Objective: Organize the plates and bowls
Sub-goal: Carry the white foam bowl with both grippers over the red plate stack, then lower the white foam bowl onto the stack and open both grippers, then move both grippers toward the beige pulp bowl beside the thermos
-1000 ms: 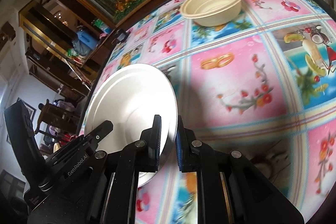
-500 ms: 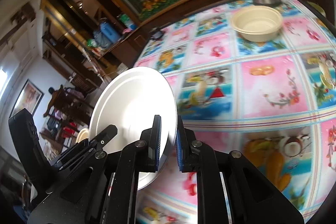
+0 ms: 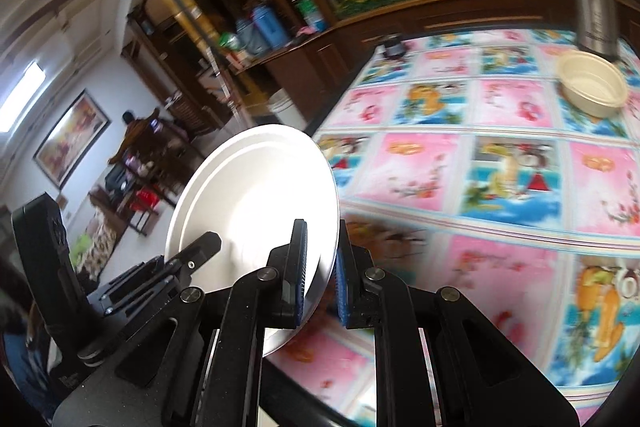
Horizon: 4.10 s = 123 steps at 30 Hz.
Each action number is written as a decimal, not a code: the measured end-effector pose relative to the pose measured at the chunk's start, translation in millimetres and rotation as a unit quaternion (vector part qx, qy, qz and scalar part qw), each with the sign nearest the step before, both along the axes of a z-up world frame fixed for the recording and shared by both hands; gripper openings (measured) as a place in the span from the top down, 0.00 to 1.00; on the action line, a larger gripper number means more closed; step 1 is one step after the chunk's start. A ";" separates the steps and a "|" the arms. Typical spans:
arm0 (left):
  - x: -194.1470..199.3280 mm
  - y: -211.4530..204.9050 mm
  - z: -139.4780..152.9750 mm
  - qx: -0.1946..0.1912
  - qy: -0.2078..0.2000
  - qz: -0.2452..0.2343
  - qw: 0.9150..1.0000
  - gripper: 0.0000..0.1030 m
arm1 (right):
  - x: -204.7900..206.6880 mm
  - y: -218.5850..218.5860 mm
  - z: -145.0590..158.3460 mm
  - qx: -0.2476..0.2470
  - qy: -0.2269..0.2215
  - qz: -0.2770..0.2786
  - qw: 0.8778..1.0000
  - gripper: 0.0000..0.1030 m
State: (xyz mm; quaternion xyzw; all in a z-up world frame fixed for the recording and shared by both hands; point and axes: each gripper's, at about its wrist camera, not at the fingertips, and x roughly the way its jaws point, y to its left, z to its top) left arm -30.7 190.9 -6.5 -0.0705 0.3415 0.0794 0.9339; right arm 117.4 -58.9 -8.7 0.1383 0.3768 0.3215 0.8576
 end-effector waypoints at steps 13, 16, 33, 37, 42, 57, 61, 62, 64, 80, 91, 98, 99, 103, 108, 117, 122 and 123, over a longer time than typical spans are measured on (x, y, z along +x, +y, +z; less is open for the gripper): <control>2.7 42.6 -32.2 -0.021 0.055 0.027 0.998 0.86 | -3.2 64.3 -26.4 -0.045 0.020 0.043 0.998 0.88; 3.9 43.0 -41.4 -0.025 0.072 0.020 0.997 0.85 | 0.4 65.2 -37.6 -0.051 0.042 0.044 0.997 0.88; -5.9 58.7 -36.8 -0.028 0.076 0.033 0.996 0.47 | 12.5 59.7 -46.5 -0.034 0.069 0.037 0.996 0.87; -9.9 67.2 -30.6 -0.031 0.067 0.046 0.996 0.46 | 12.0 67.8 -47.9 -0.041 0.070 0.049 0.996 0.87; -10.5 73.8 -29.5 -0.031 0.065 0.056 0.996 0.46 | 7.7 73.5 -45.9 -0.053 0.057 0.061 0.995 0.86; -11.7 71.0 -21.0 -0.035 0.055 0.055 0.996 0.46 | 30.5 12.8 -37.0 -0.019 0.064 -0.011 0.998 0.59; -13.5 66.1 -15.8 -0.031 0.044 0.054 0.997 0.38 | 45.2 -15.5 -49.8 -0.021 0.079 -0.053 0.995 0.59; -13.0 63.4 -15.1 -0.028 0.043 0.053 0.997 0.38 | 50.3 -26.2 -57.4 -0.013 0.093 -0.065 0.993 0.59; -11.4 56.7 -14.4 -0.020 0.042 0.049 0.998 0.37 | 56.7 -40.4 -69.5 -0.002 0.113 -0.079 0.990 0.59; -3.9 -17.5 21.4 0.089 0.001 0.011 0.996 0.30 | 72.6 -86.2 -91.2 0.039 0.137 -0.101 0.985 0.59; 24.8 -99.6 38.8 0.116 -0.010 -0.068 0.991 0.28 | 82.2 -146.9 -66.5 0.036 0.102 -0.128 0.986 0.59; 56.9 -160.1 34.1 0.126 0.007 -0.129 0.984 0.25 | 101.8 -201.4 -68.5 0.041 0.092 -0.165 0.981 0.59; 64.9 -167.4 30.3 0.124 0.014 -0.134 0.983 0.24 | 105.2 -210.3 -70.4 0.045 0.092 -0.170 0.980 0.59; 100.1 -190.1 13.7 0.091 0.058 -0.156 0.982 0.24 | 119.3 -246.3 -78.9 0.053 0.096 -0.199 0.974 0.60; 150.9 -209.4 -6.3 0.054 0.093 -0.144 0.984 0.24 | 138.1 -295.7 -84.9 0.074 0.108 -0.239 0.962 0.60; 233.1 -251.9 -11.7 0.052 0.081 -0.104 0.990 0.24 | 200.4 -379.7 -81.8 0.175 0.123 -0.343 0.915 0.60; 277.6 -272.1 -25.0 0.037 0.087 -0.095 0.991 0.24 | 237.0 -379.0 -88.1 0.176 0.150 -0.344 0.910 0.60; 285.6 -272.5 -30.0 0.023 0.091 -0.094 0.991 0.24 | 244.3 -376.3 -88.5 0.162 0.154 -0.341 0.913 0.60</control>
